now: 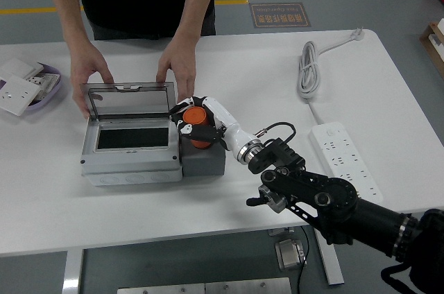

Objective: Pick up the cylinder from the cube,place it in the box,flap close box

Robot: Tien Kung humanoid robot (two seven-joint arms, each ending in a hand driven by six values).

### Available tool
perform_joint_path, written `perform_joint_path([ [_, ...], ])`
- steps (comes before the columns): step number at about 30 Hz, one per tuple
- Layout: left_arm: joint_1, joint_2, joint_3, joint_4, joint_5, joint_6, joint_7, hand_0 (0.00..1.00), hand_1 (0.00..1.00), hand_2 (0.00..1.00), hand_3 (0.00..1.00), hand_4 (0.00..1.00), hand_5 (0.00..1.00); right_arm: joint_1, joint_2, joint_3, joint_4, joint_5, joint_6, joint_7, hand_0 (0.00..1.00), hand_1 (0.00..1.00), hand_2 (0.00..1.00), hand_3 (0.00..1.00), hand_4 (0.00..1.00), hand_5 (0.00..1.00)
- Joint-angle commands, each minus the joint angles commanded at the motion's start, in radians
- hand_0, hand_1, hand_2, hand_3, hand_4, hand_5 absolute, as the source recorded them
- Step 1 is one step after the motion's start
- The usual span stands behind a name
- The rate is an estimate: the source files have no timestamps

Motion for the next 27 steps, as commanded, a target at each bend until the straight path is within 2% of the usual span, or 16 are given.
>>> perform_joint_path([
  [5,0.002,-0.001,-0.001,0.0,-0.002,0.001,-0.001,0.629,0.647,0.625,0.668,0.722,0.253,0.016,0.001,-0.002,0.021,-0.002,-0.012,-0.001,0.496,0.446,0.403,0.298,0.002,0.002],
  [6,0.002,-0.002,-0.001,0.0,-0.002,0.001,-0.001,0.629,0.647,0.625,0.668,0.722,0.253,0.019,0.001,-0.005,0.029,-0.007,-0.018,-0.003,0.43,0.325,0.301,0.23,0.002,0.002],
  [7,0.003,-0.002,-0.001,0.0,-0.003,0.001,-0.001,0.629,0.647,0.625,0.668,0.722,0.253,0.024,0.001,-0.011,0.04,-0.016,-0.028,-0.008,0.43,0.325,0.301,0.23,0.002,0.002],
  [10,0.005,-0.001,0.001,0.001,-0.006,0.001,-0.001,0.629,0.647,0.625,0.668,0.722,0.253,0.045,0.007,-0.044,0.081,-0.064,-0.061,-0.037,0.43,0.325,0.301,0.23,0.002,0.002],
  [14,0.008,0.001,0.004,0.003,-0.012,0.001,-0.002,0.629,0.647,0.625,0.668,0.722,0.253,0.086,0.039,-0.11,0.124,-0.144,-0.107,-0.096,0.425,0.29,0.281,0.217,0.002,0.002],
  [17,0.01,0.003,0.007,0.004,-0.016,0.001,-0.003,0.629,0.647,0.625,0.668,0.722,0.253,0.122,0.04,-0.16,0.14,-0.211,-0.145,-0.145,0.425,0.29,0.281,0.217,0.002,0.002],
  [18,0.011,0.004,0.008,0.004,-0.017,0.001,-0.003,0.629,0.647,0.625,0.668,0.722,0.253,0.133,0.04,-0.175,0.142,-0.233,-0.156,-0.16,0.231,0.189,0.259,0.203,0.002,0.002],
  [23,0.016,0.011,0.016,0.006,-0.029,0.002,-0.004,0.629,0.647,0.625,0.668,0.722,0.253,0.195,0.04,-0.228,0.136,-0.367,-0.198,-0.246,0.231,0.189,0.259,0.203,0.002,0.002],
  [24,0.017,0.012,0.018,0.007,-0.031,0.002,-0.004,0.629,0.647,0.625,0.668,0.722,0.253,0.206,0.04,-0.236,0.134,-0.389,-0.203,-0.26,0.066,0.146,0.249,0.194,0.002,0.002],
  [27,0.019,0.017,0.026,0.009,-0.039,0.002,-0.004,0.629,0.647,0.625,0.668,0.722,0.253,0.24,0.04,-0.262,0.126,-0.457,-0.216,-0.295,0.066,0.146,0.249,0.194,0.002,0.002],
])
